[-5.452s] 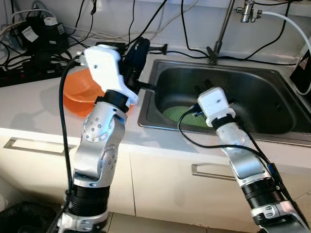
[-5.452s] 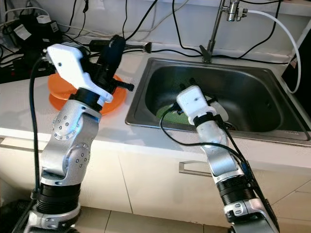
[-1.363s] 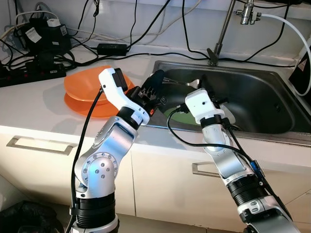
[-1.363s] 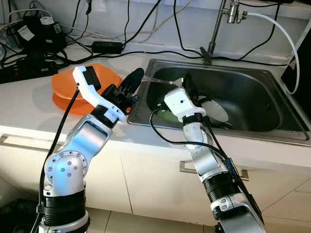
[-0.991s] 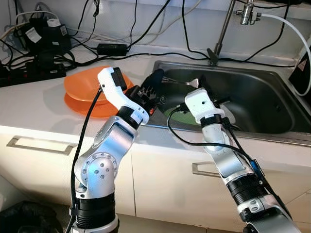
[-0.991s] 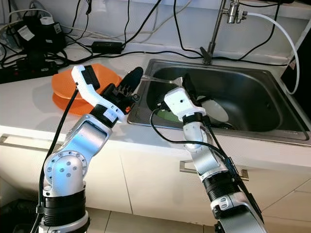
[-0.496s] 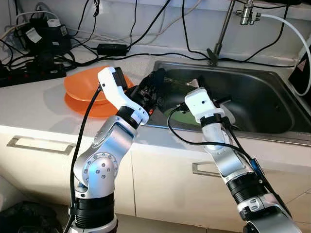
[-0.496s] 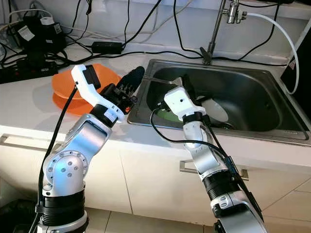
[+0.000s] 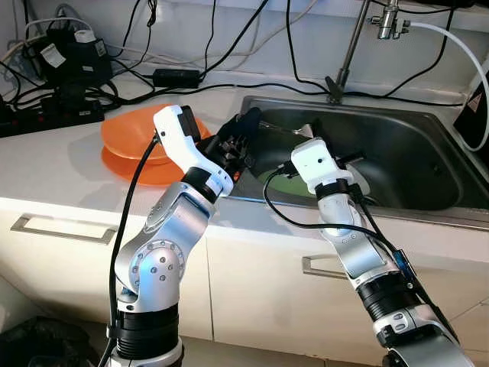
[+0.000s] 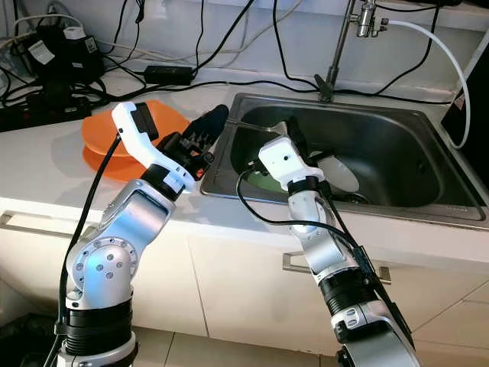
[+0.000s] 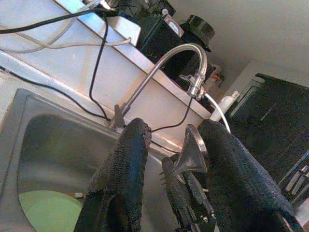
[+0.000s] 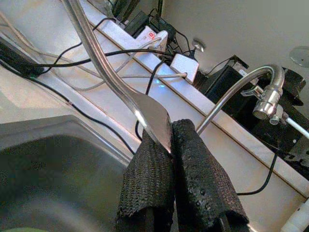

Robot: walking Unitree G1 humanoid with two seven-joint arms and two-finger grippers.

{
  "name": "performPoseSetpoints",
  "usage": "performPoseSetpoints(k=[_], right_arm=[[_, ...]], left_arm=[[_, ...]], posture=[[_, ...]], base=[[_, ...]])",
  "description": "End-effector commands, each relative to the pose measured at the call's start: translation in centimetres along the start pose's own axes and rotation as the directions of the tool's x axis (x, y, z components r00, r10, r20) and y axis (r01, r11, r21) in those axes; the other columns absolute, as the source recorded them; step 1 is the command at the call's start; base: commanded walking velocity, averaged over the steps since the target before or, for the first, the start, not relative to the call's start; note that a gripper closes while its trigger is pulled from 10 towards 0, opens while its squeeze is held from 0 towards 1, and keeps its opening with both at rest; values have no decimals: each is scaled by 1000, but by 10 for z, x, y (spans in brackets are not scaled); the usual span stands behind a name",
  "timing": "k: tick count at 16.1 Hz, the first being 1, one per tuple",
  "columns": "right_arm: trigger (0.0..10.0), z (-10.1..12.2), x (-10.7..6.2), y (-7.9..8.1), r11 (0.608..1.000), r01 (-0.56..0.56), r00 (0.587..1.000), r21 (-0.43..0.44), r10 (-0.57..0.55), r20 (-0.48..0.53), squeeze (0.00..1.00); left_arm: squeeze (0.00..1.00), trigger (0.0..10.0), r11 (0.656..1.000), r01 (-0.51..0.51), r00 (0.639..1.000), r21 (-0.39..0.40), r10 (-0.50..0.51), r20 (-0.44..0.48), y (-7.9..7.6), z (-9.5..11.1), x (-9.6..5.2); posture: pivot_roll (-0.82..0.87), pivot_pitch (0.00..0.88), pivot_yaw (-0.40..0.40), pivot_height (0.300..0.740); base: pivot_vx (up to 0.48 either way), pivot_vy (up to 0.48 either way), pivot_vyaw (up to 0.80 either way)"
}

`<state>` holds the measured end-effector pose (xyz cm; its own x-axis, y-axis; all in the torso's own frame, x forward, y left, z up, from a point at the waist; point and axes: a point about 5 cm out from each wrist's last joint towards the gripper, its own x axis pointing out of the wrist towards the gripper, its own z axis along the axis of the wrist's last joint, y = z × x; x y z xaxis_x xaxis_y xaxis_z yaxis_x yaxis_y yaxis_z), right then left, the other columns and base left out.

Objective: Kitchen organization

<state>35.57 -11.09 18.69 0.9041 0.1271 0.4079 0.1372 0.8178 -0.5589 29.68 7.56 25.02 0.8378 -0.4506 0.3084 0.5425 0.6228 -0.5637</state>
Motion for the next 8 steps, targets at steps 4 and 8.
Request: performPoseSetpoints(k=[4, 8], right_arm=[[0, 1, 4, -6, 1000, 18, 1000, 14, -18, 0, 0], [0, 0, 4, -4, 1000, 6, 1000, 15, -6, -5, 0]], left_arm=[[1000, 10000, 997, 76, 997, 4, -76, -14, -11, -3, -1], [1000, 10000, 992, 122, 992, 19, -122, -30, -17, -5, -3]], posture=[[79, 31, -13, 740], [79, 30, -13, 740]], base=[[0, 0, 0], [0, 0, 0]])
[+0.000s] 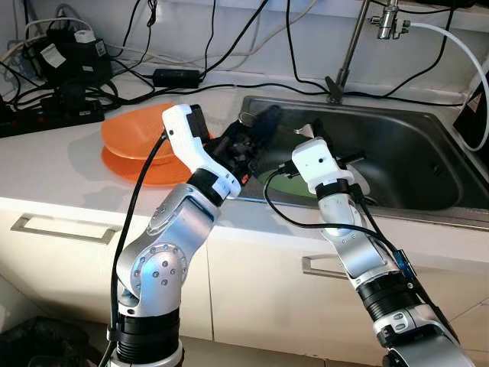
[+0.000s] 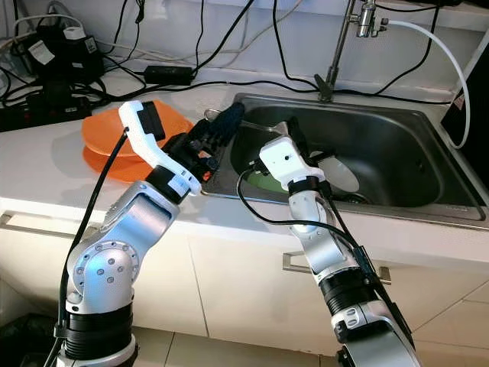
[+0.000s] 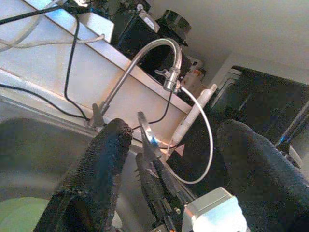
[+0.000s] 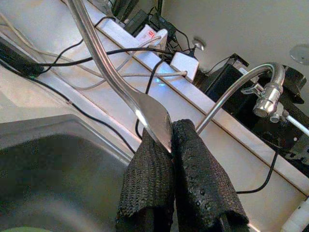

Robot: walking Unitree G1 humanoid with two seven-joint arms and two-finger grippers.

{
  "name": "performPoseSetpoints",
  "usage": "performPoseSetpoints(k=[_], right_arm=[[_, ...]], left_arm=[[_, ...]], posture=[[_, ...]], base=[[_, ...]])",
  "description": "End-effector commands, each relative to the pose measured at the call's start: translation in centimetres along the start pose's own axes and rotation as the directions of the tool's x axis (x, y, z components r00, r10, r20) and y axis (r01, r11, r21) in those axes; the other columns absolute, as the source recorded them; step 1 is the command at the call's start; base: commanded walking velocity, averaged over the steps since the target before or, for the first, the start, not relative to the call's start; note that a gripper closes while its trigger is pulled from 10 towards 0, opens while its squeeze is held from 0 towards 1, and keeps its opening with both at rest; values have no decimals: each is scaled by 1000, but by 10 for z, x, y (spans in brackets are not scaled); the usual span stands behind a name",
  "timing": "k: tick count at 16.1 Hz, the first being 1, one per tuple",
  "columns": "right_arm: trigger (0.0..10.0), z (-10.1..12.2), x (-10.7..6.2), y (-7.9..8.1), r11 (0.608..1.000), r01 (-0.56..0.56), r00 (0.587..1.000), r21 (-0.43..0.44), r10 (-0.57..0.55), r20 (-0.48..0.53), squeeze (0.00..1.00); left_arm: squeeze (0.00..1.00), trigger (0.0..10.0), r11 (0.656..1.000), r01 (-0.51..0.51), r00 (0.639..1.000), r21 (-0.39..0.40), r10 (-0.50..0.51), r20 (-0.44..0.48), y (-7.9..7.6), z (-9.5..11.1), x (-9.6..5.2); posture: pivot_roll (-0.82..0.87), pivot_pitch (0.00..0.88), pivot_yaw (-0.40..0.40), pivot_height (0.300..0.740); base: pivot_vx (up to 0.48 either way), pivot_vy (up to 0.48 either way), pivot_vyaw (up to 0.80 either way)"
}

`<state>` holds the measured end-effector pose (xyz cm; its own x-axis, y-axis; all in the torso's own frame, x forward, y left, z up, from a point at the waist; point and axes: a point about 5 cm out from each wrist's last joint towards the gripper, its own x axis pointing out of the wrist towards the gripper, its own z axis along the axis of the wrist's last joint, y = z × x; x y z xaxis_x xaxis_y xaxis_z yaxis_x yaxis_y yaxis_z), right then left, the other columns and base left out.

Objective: Kitchen organization

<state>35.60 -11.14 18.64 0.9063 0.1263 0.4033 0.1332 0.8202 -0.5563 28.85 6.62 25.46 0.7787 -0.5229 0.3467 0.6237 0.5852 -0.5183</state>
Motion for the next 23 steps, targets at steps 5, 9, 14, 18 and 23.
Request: performPoseSetpoints(k=[5, 9, 14, 18, 23], right_arm=[[0, -4, 6, -7, 993, 46, 997, 110, -38, -72, 0], [10000, -22, 6, -15, 942, 142, 967, 304, -67, -244, 0], [10000, -47, 2, -20, 863, 264, 894, 432, -51, -445, 0], [10000, -66, -4, -14, 831, 256, 834, 494, 68, -548, 0], [10000, -71, -8, -8, 804, 248, 813, 540, 131, -568, 0]], left_arm=[[0, 10000, 999, 19, 1000, 45, -18, -22, -3, -3, -2], [0, 10000, 999, 7, 1000, 49, -6, -21, 0, -3, -3], [0, 10000, 998, -6, 1000, 66, 7, -19, 3, -3, -4], [0, 10000, 990, -52, 998, 134, 56, -33, 10, -3, -7], [0, 10000, 876, -55, 976, 479, 149, -161, 23, -24, -13]], posture=[[80, 29, -14, 740], [81, 27, -13, 740], [81, 17, -13, 740], [84, 4, -16, 740], [84, 0, -14, 740]], base=[[0, 0, 0], [0, 0, 0], [0, 0, 0], [0, 0, 0], [0, 0, 0]])
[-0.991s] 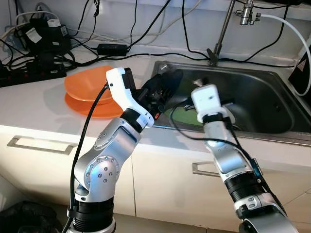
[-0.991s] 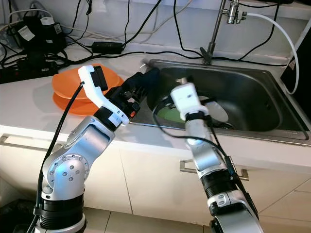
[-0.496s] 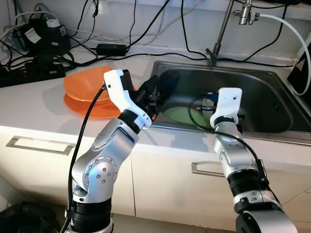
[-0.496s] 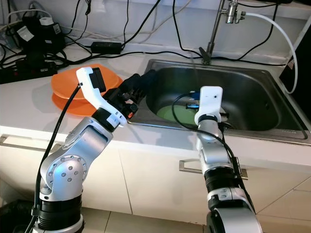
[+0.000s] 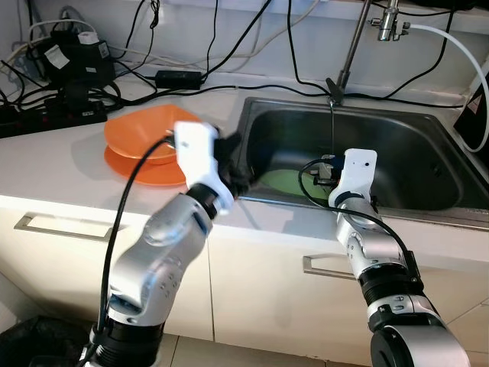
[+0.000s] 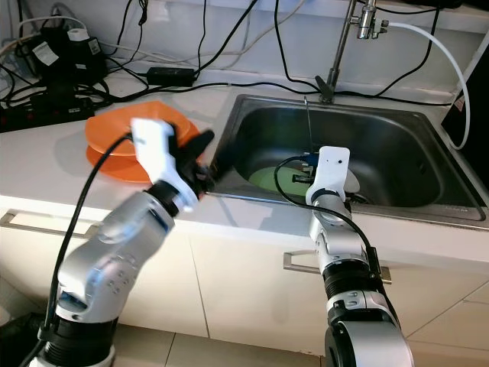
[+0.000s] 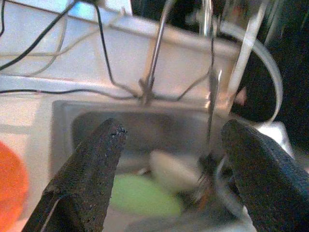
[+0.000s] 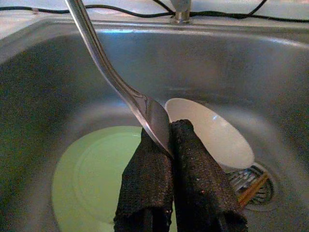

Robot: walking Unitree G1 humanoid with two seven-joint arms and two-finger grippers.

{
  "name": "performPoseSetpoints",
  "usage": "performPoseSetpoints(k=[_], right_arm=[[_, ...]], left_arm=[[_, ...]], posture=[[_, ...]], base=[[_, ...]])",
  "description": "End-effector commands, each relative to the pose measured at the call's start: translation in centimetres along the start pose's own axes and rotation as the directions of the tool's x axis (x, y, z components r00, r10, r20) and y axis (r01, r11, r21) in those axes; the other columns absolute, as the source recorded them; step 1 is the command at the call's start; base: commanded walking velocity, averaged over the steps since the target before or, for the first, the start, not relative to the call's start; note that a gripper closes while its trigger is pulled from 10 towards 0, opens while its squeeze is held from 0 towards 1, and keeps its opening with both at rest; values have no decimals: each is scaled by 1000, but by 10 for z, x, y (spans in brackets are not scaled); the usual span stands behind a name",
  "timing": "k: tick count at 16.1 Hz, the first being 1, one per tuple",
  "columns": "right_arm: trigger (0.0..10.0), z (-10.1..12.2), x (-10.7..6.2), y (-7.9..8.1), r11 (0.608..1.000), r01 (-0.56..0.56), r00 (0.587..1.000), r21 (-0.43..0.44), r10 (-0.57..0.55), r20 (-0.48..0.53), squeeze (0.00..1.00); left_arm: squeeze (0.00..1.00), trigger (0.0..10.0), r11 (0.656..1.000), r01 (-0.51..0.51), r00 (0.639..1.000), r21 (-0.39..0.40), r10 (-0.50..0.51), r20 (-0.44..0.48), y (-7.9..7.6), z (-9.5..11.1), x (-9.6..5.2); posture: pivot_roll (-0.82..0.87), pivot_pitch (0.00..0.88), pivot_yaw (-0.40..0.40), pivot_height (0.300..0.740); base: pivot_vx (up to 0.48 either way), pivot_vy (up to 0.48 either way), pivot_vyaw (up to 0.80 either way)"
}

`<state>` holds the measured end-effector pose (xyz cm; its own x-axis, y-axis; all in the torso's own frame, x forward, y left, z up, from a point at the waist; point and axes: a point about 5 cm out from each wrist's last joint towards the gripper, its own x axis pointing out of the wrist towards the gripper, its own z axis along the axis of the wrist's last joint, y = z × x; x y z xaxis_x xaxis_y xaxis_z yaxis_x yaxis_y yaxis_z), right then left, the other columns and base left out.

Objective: Kitchen organization

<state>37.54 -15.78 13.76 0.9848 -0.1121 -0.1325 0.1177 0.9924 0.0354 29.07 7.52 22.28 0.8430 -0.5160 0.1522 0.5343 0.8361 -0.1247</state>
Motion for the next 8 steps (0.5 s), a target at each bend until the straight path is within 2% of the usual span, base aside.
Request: performPoseSetpoints(k=[1, 3, 8], right_arm=[[10000, -2, 1, 0, 1000, -7, 1000, 11, 7, -29, 0], [10000, -2, 1, 1, 1000, -16, 999, 10, 16, -32, 0], [10000, -2, 1, 3, 1000, -31, 999, 5, 31, -35, 0]], left_arm=[[0, 10000, 999, 6, 1000, 53, -5, -31, -2, -7, 1], [0, 10000, 981, 29, 994, 190, -7, -113, -6, -20, -1], [0, 10000, 953, 88, 979, 290, -29, -201, -9, -34, -4]], posture=[[83, 0, -14, 740], [84, 2, -14, 740], [84, 6, -15, 740]], base=[[0, 0, 0], [0, 0, 0], [0, 0, 0]])
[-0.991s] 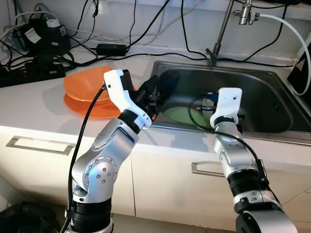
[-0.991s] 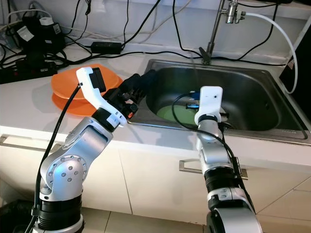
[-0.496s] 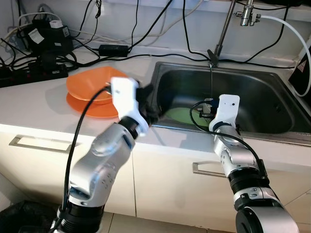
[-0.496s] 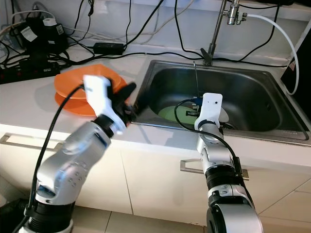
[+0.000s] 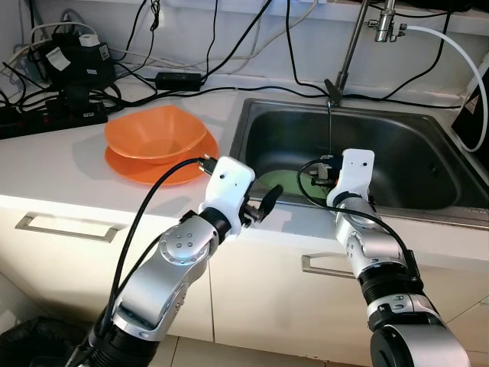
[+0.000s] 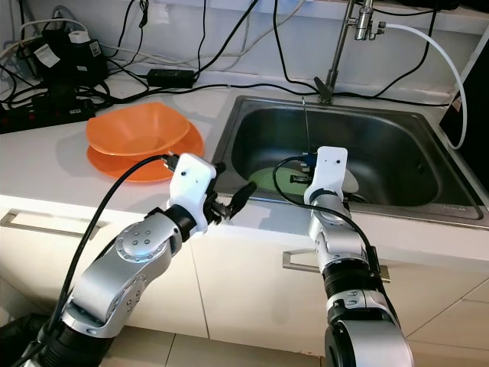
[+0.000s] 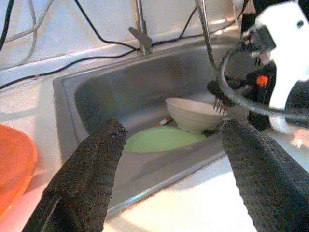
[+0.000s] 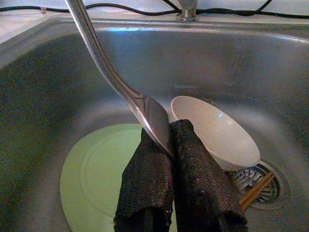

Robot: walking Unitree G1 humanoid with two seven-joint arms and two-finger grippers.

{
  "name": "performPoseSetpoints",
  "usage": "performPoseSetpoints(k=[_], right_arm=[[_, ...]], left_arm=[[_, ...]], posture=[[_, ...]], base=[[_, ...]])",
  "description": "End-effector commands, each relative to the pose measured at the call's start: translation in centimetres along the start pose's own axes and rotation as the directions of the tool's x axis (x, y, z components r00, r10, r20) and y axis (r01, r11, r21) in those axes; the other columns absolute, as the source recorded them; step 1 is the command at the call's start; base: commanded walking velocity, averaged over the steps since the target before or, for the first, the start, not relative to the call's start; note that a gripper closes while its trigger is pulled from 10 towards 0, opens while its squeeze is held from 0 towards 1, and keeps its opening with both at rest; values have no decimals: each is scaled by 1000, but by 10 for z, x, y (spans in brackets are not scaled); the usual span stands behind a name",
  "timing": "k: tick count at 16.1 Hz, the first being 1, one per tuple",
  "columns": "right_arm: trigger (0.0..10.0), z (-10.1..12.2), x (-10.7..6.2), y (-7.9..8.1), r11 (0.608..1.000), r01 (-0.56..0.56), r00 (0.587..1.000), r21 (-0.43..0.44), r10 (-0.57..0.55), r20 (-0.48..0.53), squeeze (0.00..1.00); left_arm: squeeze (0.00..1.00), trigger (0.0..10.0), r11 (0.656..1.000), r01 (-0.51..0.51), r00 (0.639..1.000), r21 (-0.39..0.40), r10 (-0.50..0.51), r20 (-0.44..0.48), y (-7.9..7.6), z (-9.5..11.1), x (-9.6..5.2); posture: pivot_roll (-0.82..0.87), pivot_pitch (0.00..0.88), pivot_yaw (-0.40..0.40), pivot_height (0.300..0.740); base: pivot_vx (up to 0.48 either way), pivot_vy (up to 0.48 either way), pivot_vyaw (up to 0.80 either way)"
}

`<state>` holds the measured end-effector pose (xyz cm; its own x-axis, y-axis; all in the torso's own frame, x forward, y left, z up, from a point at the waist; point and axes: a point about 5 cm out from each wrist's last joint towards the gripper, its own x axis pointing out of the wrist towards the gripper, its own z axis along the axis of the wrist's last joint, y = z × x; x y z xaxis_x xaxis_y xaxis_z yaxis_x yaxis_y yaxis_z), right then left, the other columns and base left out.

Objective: Kitchen organization

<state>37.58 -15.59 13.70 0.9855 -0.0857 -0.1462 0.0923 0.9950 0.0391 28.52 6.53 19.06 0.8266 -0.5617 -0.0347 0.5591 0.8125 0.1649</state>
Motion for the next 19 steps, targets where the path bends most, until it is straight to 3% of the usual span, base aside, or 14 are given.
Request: performPoseSetpoints(k=[1, 4, 10, 12, 13, 15, 16, 17, 19], right_arm=[[10000, -1, 0, 2, 1000, -16, 1000, -4, 16, -17, 0], [10000, 6, 2, 3, 1000, -26, 1000, -15, 26, 6, 0], [10000, 9, 4, 4, 999, -35, 999, -27, 36, 14, 0], [10000, 9, 4, 7, 998, -45, 999, -32, 45, 13, 255], [10000, 9, 4, 8, 998, -50, 999, -30, 50, 13, 1000], [10000, 8, 4, 9, 998, -52, 999, -34, 52, 9, 1000], [10000, 7, 4, 10, 998, -54, 999, -40, 54, 5, 59], [10000, 6, 4, 10, 997, -56, 998, -46, 56, 3, 0], [10000, 6, 4, 11, 997, -61, 998, -46, 61, 3, 0]], left_arm=[[0, 10000, 1000, 22, 1000, 16, -22, -7, -5, 2, 2], [0, 10000, 997, 46, 998, -55, -44, 42, -8, 4, 1], [0, 10000, 996, 85, 996, -41, -84, 16, -9, 5, 0], [0, 10000, 996, 80, 997, -40, -80, 9, -8, 4, 1], [0, 10000, 996, 77, 997, -46, -76, 13, -7, 5, 1], [0, 10000, 996, 76, 997, -51, -75, 15, -7, 5, 1], [0, 10000, 996, 76, 997, -52, -75, 12, -7, 5, 0], [0, 10000, 996, 76, 997, -50, -76, 8, -6, 5, 0], [0, 10000, 996, 76, 997, -47, -76, 3, -6, 5, 0]], posture=[[84, 6, -15, 740], [83, 10, -15, 740], [88, 20, -17, 740], [91, 24, -19, 740], [92, 26, -19, 740], [91, 28, -19, 740], [92, 29, -18, 740], [92, 29, -18, 740], [92, 29, -17, 740]], base=[[0, 0, 0], [0, 0, 0], [0, 0, 0], [0, 0, 0], [0, 0, 0], [0, 0, 0], [0, 0, 0], [0, 0, 0], [0, 0, 0]])
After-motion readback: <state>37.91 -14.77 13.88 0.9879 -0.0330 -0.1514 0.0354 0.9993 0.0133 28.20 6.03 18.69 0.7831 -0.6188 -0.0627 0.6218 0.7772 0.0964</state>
